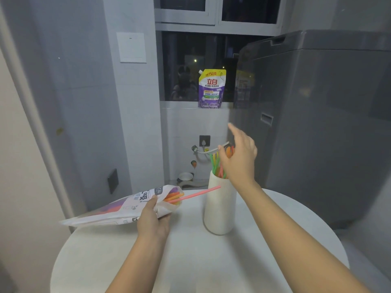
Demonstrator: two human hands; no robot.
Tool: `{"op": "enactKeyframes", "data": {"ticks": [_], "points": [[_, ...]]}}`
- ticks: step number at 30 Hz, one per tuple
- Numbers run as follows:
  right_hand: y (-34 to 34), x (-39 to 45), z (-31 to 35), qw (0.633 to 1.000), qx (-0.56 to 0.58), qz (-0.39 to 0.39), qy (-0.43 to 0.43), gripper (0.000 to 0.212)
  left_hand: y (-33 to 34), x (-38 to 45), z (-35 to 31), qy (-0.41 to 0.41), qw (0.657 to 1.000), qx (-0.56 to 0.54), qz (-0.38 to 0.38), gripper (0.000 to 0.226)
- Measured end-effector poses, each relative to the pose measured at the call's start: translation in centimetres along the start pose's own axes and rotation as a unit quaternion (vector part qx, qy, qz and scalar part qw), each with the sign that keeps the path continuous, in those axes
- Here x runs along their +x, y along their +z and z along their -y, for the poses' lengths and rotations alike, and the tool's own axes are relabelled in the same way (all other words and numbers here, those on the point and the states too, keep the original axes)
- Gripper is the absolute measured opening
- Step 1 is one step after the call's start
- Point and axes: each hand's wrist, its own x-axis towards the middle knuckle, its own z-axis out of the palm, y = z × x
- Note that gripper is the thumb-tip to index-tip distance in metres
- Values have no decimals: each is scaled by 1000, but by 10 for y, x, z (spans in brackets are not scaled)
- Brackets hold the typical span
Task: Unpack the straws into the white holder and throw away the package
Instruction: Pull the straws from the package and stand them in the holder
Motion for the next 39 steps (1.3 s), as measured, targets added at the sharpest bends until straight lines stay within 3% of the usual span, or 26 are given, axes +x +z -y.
{"op": "enactKeyframes", "data": {"ticks": [2,4,9,16,22,26,28,30,33,36,39], "points": [[2,-3,-4,996,-57,59,-20,31,-1,1,0,0,1000,11,0,21],[5,-9,-8,989,-105,103,-33,33,-1,0,0,0,1000,21,0,12],[-1,-12,-3,994,-81,20,-66,39,-2,1,-1,-5,1000,8,-2,40],[-1,-20,-6,974,-168,113,-101,37,0,-2,-3,-10,1000,-4,-10,43],[-7,-42,12,992,-55,2,-116,30,0,-2,-8,-8,1000,-8,-1,41],[-6,-73,19,995,39,-20,-88,31,-2,-2,-10,2,1000,18,18,14],[-3,-87,20,996,53,9,-70,34,-2,-1,-10,11,1000,24,15,27],[3,-97,21,994,56,87,-32,33,-2,0,-9,13,999,37,20,38],[12,-109,23,974,102,197,54,36,-1,-3,-5,6,996,66,57,26],[17,-119,25,959,135,234,89,38,0,-5,-3,15,997,61,51,13],[24,-127,29,926,206,265,174,38,1,-5,-2,41,995,75,48,21]]}}
